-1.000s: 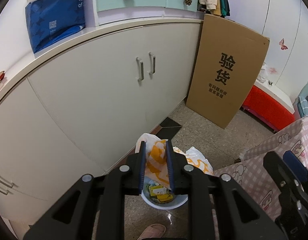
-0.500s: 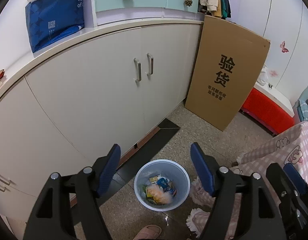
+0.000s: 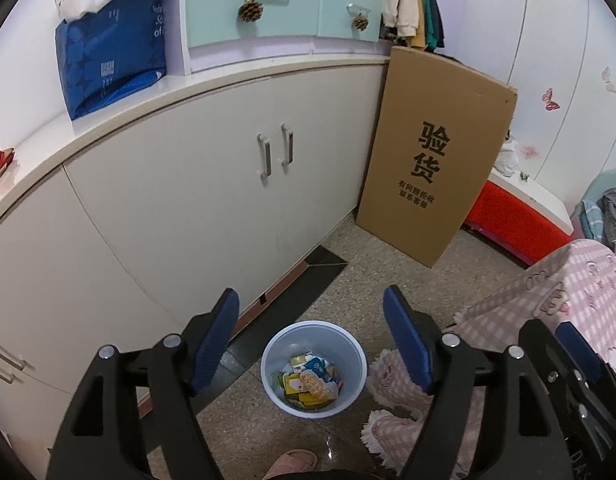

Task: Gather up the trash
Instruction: 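Swing both open tools back toward the table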

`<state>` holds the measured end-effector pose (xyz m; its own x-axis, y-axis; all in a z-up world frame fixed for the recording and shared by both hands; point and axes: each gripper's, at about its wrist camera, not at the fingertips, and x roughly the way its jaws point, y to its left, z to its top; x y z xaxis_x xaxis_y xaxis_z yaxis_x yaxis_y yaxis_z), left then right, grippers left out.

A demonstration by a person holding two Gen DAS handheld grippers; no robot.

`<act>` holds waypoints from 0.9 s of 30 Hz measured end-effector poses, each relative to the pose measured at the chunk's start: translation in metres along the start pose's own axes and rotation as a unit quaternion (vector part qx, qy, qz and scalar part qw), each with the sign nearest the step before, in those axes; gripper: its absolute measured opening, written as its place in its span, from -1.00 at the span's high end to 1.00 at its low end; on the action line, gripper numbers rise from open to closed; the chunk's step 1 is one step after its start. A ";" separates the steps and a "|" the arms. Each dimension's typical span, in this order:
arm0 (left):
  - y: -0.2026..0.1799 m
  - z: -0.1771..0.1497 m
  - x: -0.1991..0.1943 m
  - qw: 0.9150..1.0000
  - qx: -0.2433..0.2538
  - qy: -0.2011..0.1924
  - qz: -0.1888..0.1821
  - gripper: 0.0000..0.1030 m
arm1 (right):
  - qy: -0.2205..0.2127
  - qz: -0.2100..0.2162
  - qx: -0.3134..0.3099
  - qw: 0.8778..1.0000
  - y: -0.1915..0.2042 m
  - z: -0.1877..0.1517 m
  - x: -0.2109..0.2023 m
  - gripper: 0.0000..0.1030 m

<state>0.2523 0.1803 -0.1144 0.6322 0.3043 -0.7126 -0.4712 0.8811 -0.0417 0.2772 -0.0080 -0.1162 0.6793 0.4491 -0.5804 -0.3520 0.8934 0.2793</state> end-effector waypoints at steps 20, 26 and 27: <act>-0.133 -0.041 -0.105 0.986 0.090 -0.035 -0.135 -0.47 | -0.094 -0.098 0.105 0.985 -0.140 -0.021 -0.155 -0.35; -0.212 -0.068 -0.127 0.969 0.141 -0.019 -0.202 -0.47 | -0.121 -0.163 0.155 0.967 -0.212 -0.044 -0.211 -0.35; -0.227 -0.074 -0.131 0.965 0.152 -0.016 -0.211 -0.47 | -0.125 -0.172 0.165 0.963 -0.224 -0.048 -0.219 -0.35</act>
<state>0.2305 -0.0862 -0.0636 0.7493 -0.0992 -0.6548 0.0320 0.9930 -0.1139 0.1764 -0.3072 -0.0884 0.8671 0.0788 -0.4919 0.1173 0.9274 0.3552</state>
